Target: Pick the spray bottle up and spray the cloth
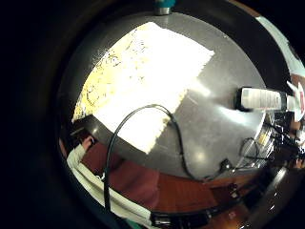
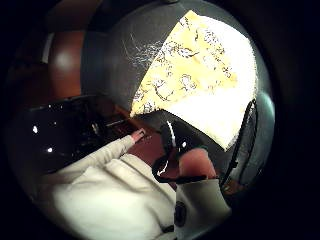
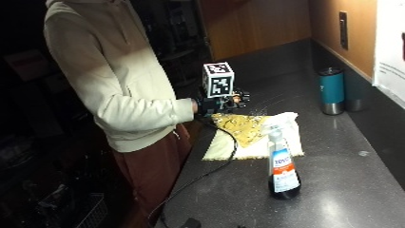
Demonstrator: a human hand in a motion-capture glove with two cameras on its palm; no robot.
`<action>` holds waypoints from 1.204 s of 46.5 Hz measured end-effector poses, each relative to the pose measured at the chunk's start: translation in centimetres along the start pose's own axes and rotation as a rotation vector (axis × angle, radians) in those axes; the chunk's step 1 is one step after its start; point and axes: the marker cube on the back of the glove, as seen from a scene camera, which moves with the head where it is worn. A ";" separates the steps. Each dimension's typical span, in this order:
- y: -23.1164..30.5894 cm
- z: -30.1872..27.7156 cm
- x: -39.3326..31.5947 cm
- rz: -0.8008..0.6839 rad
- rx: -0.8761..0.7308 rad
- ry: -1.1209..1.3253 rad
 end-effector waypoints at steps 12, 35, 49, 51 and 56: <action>0.2 -0.6 0.1 -0.019 0.001 0.003; 1.7 -1.8 1.5 -0.030 0.118 -0.013; 3.3 -3.0 4.0 -0.008 0.258 -0.048; 3.6 -3.2 4.4 -0.012 0.287 -0.054; 4.7 -3.9 5.7 -0.013 0.376 -0.067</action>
